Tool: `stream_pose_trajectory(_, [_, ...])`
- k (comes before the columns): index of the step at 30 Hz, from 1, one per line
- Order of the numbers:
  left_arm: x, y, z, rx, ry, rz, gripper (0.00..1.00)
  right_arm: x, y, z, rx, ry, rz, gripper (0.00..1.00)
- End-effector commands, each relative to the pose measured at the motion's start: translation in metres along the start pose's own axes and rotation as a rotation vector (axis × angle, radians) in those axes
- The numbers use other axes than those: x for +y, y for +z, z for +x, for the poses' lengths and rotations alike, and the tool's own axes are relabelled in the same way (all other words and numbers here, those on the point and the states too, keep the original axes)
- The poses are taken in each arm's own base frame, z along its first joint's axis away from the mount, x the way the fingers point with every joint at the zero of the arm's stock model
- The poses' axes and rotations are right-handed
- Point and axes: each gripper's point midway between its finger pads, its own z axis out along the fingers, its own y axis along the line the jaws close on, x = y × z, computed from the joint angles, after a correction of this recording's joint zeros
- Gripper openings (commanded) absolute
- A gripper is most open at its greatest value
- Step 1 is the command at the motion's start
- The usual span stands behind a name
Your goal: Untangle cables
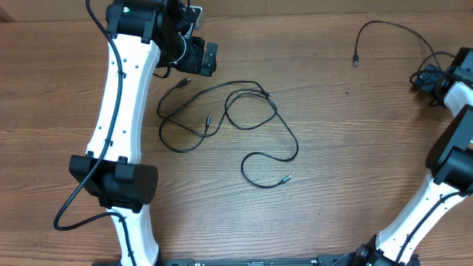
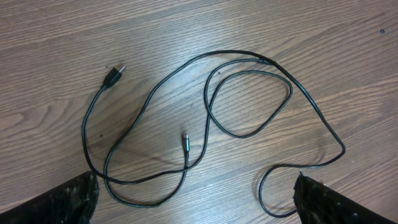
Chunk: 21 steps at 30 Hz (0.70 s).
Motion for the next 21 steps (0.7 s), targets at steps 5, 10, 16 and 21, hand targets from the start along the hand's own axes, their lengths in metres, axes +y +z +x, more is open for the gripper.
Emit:
stream_pose_trajectory(5, [-0.005,-0.013,-0.004,-0.037,0.026,0.012,1.00,-0.027,0.022,0.041,0.132,-0.054,-0.067,1.00])
stream_pose_trajectory(10, [-0.005,-0.013,-0.004,-0.037,0.026,0.012,1.00,-0.014,0.002,0.049,0.200,-0.078,-0.111,1.00])
stream_pose_trajectory(16, [-0.005,-0.013,-0.004,-0.037,0.026,0.012,1.00,0.038,-0.067,0.024,0.186,-0.104,-0.307,1.00])
stream_pose_trajectory(21, [-0.005,-0.013,-0.004,-0.037,0.026,0.012,1.00,0.095,-0.141,0.008,0.143,-0.182,-0.475,1.00])
